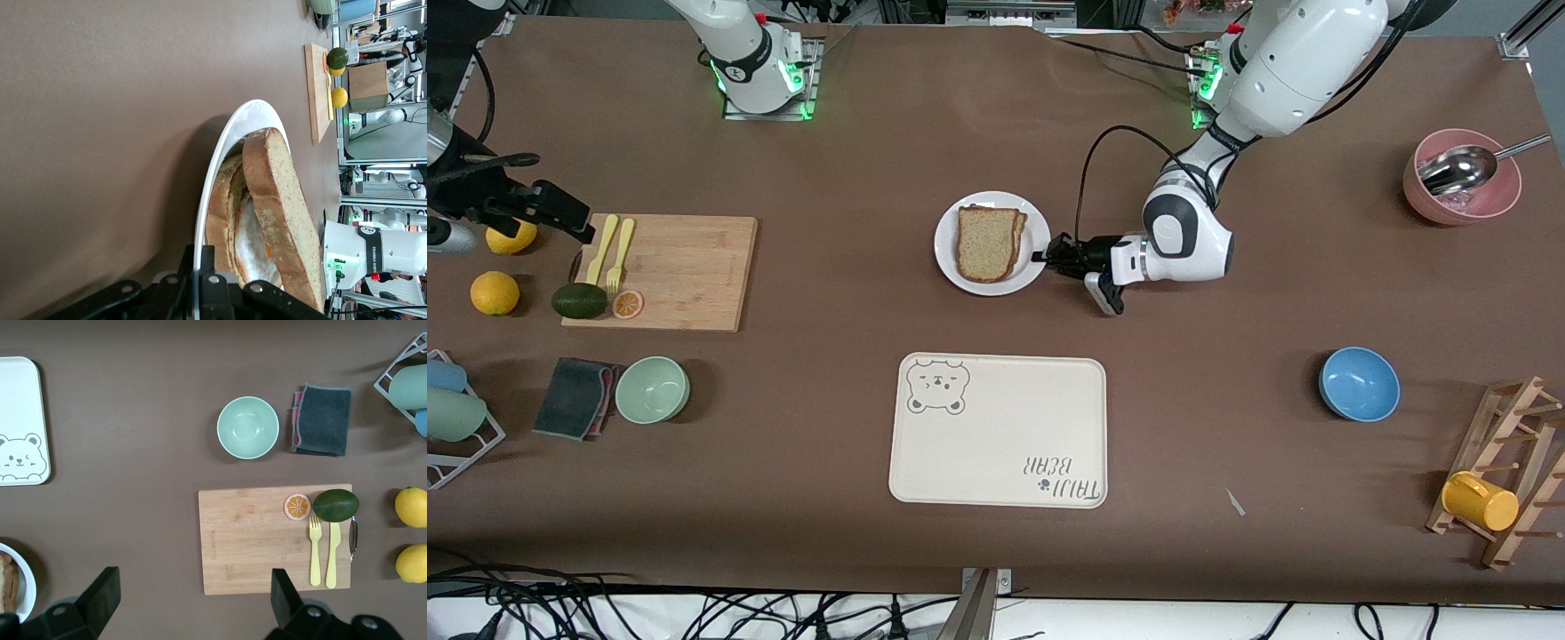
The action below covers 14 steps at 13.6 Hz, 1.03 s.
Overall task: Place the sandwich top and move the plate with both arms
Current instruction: 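Slide the plate with the left gripper onto the cream bear tray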
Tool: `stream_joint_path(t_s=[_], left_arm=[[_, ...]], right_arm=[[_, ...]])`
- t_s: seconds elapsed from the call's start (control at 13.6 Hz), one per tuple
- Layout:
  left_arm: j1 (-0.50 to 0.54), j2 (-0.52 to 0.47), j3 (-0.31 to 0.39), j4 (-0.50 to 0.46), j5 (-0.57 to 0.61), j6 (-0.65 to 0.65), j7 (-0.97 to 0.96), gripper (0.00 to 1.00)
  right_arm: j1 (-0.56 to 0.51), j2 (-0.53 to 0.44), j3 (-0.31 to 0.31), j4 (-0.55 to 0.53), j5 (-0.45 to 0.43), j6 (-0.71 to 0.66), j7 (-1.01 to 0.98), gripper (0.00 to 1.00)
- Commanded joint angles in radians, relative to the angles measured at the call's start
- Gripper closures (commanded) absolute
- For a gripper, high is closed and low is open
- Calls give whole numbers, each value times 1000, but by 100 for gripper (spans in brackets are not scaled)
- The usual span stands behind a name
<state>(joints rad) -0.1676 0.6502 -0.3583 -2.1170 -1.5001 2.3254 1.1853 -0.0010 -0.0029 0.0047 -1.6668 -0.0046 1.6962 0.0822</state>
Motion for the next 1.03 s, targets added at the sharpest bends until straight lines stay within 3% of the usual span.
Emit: stream_joint_path(t_s=[0.0,0.22,0.66,0.96], left_arm=[[17,-35,-1,-5,-23,-40,-4,100],[29,-50,2,-3,-23,-69,-41,100],[85,-89,5,8,86,-104,-197,100],[122,-86,5,112,156,-132,-304,100]], right_arm=[[-13,6,12,24,15,-21,7,0],[-13,8,12,24,15,-23,7,0],[-13,6,12,24,15,-27,8,0],[-13,8,12,24,15,-27,8,0]])
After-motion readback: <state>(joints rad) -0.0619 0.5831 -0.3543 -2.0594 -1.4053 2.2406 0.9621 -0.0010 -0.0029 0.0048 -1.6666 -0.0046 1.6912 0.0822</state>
